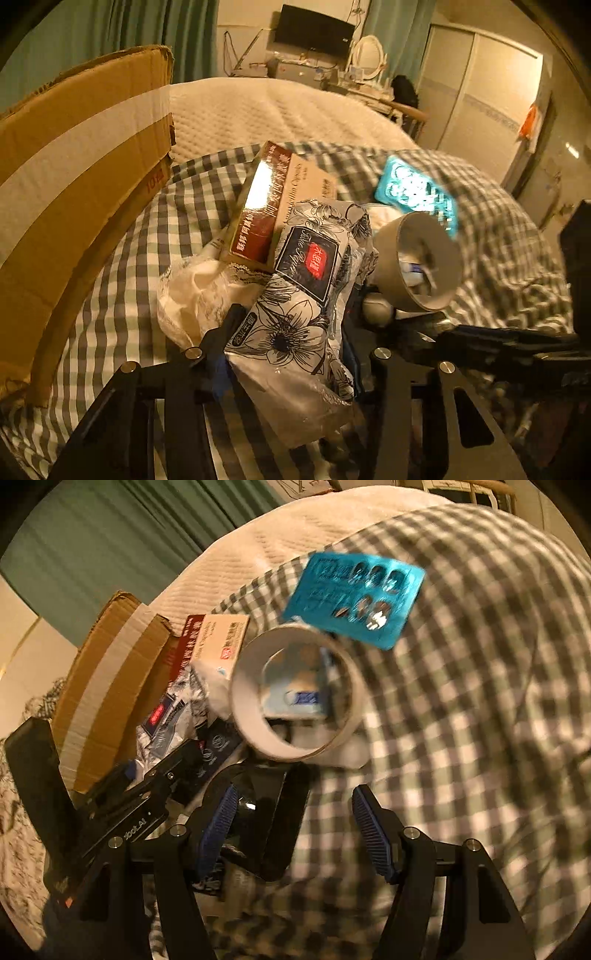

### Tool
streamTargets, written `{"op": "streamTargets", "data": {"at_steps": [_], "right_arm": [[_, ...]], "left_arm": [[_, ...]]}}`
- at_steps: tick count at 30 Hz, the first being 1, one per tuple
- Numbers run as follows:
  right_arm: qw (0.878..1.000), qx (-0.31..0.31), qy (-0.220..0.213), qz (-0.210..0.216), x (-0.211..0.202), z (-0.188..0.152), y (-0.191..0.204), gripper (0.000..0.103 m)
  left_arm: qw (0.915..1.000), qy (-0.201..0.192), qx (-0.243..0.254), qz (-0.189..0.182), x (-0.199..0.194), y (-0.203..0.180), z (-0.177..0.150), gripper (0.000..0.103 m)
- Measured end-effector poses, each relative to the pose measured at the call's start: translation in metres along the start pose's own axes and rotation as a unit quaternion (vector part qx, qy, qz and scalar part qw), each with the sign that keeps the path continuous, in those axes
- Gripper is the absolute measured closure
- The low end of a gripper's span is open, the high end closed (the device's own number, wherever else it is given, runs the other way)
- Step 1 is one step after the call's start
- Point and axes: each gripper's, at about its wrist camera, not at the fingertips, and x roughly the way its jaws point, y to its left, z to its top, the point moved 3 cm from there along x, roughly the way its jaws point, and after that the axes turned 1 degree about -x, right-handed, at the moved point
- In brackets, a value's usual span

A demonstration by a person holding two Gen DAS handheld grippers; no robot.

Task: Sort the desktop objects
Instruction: 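Grasp the floral tissue pack with the left gripper while the right gripper grasps the black cylinder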

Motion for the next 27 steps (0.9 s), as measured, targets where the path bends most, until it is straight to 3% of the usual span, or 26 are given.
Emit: {"op": "streamTargets", "data": {"at_steps": [9,11,12,15,17,21,27], "right_arm": [[0.999,-0.034,0.017,-0.015,0.022,-0.014,0.031,0.04],[0.999,-0.036,0.011,-0.005,0.023,-0.015,0.032,0.062],[0.999,-0.039,0.007,0.007,0.021,-0.015,0.034,0.062],[0.998,-0.056,-0.014,-0.014,0.012,-0.017,0.037,0.067],[0.998,-0.059,-0.021,-0.02,0.007,-0.018,0.04,0.076],[0.995,-0.056,-0.056,-0.053,-0.022,-0.025,0.03,0.076],[0.996,-0.02,-0.074,-0.054,-0.046,-0.039,0.015,0.076]], "left_arm": [[0.9999,-0.008,-0.005,-0.005,-0.009,-0.001,0.001,0.057],[0.9999,-0.008,-0.011,-0.006,-0.006,-0.001,0.001,0.057],[0.9998,-0.009,-0.013,-0.008,-0.009,-0.001,0.0,0.057],[0.9997,-0.014,-0.016,-0.013,-0.014,-0.001,0.0,0.059],[0.9995,-0.019,-0.012,-0.02,-0.023,-0.003,-0.002,0.06],[0.9989,-0.034,-0.026,-0.02,-0.052,0.004,-0.01,0.06],[0.9943,-0.035,-0.099,-0.02,-0.081,0.032,-0.03,0.06]]}}
